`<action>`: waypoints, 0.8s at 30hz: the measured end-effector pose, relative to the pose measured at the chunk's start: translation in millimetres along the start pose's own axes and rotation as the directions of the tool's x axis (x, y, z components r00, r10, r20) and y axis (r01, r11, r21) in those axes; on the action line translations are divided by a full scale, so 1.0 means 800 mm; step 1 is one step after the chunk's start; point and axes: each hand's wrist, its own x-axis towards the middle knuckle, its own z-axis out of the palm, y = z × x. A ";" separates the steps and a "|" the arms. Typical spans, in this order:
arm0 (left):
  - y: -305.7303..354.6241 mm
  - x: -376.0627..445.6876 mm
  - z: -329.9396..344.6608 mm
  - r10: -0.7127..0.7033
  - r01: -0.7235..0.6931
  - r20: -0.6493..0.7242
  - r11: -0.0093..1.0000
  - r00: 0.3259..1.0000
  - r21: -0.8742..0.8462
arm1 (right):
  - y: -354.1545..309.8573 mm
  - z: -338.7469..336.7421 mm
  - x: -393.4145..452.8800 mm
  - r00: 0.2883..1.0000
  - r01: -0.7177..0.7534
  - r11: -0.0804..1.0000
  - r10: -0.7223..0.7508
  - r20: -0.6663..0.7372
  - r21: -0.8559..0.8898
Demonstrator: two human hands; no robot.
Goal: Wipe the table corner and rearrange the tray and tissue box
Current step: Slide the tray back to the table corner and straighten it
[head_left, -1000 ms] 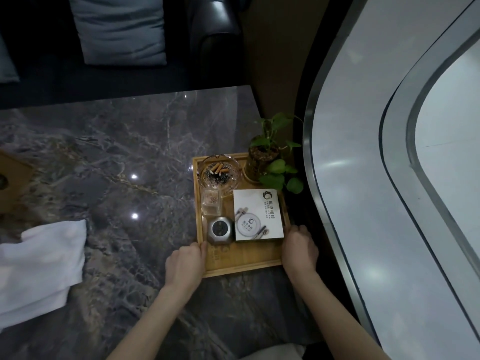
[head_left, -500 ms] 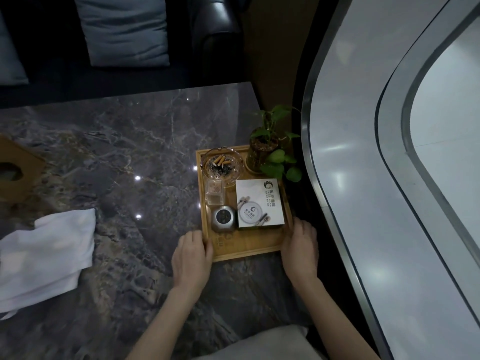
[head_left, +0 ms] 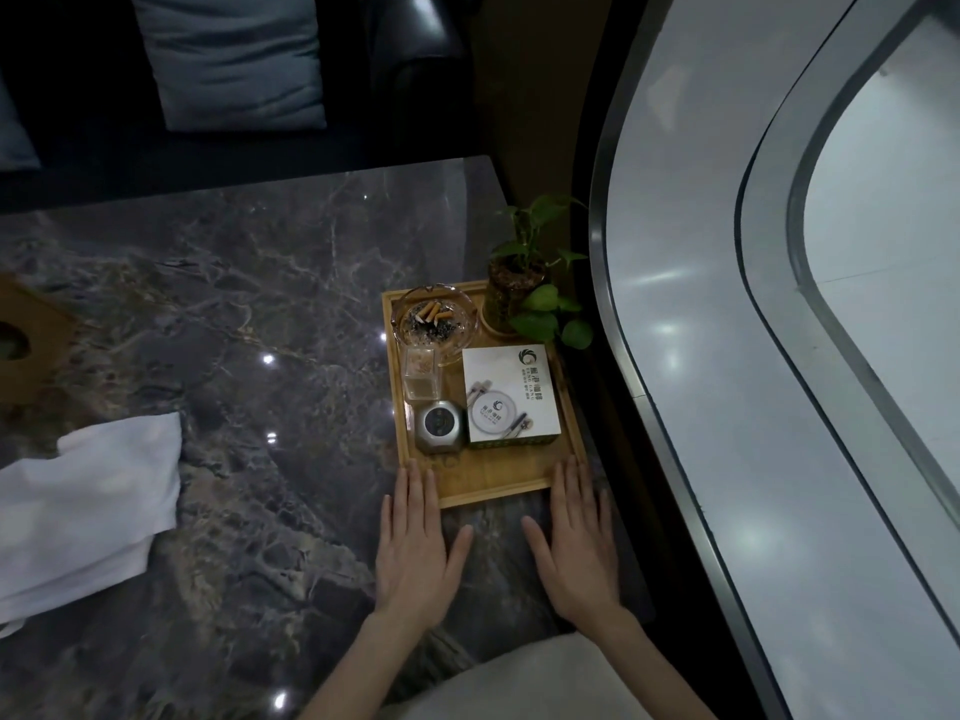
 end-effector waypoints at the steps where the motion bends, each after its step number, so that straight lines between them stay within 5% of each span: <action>1: -0.002 0.001 0.002 0.017 -0.017 -0.006 1.000 1.000 0.006 | -0.001 0.001 0.001 1.000 -0.007 1.000 0.007 0.000 -0.008; 24: 0.005 0.090 -0.011 0.002 -0.002 -0.013 1.000 1.000 -0.022 | -0.011 -0.035 0.088 0.996 -0.030 0.999 0.033 0.079 -0.032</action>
